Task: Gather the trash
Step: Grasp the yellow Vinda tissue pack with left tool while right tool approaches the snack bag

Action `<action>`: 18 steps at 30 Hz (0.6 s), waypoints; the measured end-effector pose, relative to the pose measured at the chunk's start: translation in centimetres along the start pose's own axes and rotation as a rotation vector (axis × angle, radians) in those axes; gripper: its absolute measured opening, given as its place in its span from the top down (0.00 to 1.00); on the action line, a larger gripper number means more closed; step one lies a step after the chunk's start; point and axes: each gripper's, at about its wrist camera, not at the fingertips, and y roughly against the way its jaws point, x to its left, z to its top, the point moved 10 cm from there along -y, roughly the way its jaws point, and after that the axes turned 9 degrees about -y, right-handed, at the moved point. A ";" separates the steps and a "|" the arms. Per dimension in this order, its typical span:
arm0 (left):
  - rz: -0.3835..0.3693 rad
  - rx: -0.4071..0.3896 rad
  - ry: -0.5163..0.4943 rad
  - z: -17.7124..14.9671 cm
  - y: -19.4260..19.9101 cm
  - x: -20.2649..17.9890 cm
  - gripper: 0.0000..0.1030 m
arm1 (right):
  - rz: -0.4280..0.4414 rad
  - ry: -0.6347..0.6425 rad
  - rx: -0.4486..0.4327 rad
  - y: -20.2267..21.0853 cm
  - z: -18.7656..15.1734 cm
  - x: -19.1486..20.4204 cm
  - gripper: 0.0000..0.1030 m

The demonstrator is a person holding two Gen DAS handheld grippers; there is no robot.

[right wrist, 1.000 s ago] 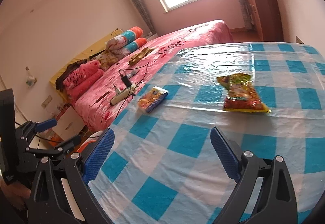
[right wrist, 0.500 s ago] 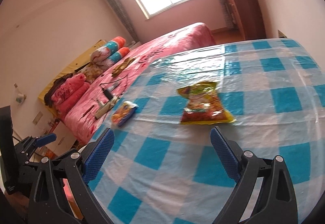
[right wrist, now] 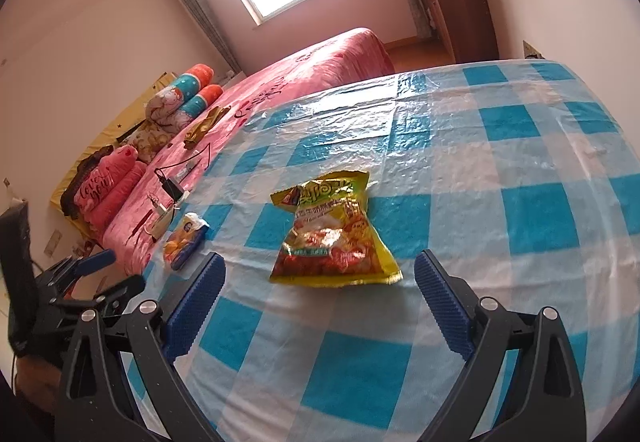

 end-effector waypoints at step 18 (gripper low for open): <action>-0.067 0.060 0.027 1.1 -7.8 2.9 0.11 | -0.026 0.039 0.090 -4.8 0.5 -0.4 0.08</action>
